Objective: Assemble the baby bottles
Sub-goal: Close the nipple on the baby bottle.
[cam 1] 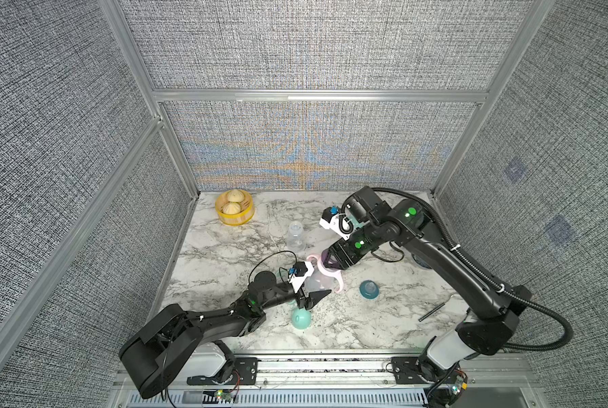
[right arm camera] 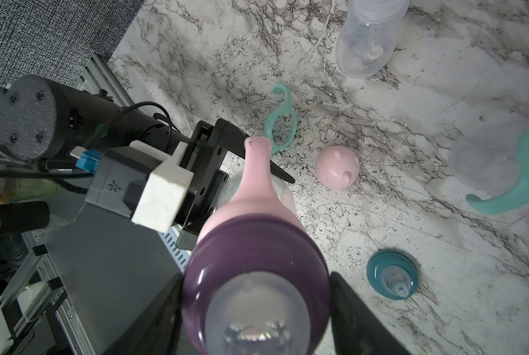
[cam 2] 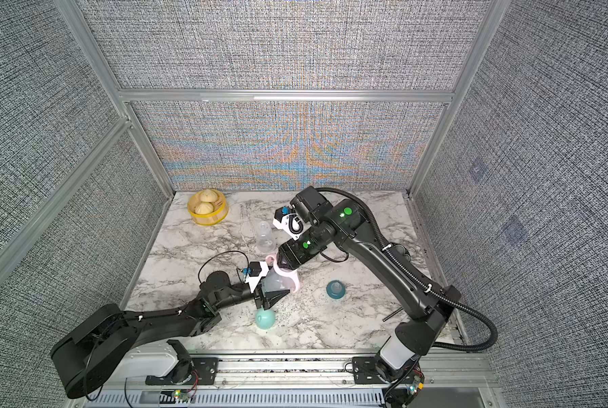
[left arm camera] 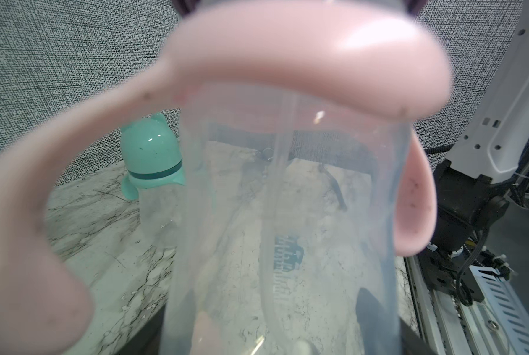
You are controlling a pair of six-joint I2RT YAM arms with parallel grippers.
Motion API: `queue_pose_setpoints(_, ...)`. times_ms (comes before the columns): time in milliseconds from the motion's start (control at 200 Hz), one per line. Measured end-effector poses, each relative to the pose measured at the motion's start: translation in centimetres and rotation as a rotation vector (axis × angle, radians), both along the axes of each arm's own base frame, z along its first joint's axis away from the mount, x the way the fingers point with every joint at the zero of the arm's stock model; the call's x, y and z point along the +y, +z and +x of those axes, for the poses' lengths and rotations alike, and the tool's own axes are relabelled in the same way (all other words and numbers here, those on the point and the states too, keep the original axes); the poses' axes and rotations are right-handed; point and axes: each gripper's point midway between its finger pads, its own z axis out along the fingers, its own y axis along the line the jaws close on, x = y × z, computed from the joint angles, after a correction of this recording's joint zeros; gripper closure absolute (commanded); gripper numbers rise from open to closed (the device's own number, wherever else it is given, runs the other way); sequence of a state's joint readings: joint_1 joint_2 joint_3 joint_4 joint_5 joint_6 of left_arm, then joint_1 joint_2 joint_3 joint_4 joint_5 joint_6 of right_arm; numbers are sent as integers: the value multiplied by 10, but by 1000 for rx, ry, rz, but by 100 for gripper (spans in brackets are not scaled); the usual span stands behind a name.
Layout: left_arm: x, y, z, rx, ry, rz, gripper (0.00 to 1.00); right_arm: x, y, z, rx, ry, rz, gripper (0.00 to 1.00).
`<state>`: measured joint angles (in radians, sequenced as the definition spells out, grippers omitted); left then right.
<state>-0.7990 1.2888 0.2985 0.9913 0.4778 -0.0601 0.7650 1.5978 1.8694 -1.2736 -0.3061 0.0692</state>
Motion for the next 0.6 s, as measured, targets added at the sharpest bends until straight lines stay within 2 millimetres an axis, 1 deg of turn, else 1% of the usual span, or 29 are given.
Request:
queue_pose_setpoints(365, 0, 0, -1, -1, -6, 2, 95, -6, -1, 0, -15, 2, -29, 50)
queue_pose_setpoints(601, -2, 1, -1, -3, -14, -1, 95, -4, 2, -5, -12, 21, -16, 51)
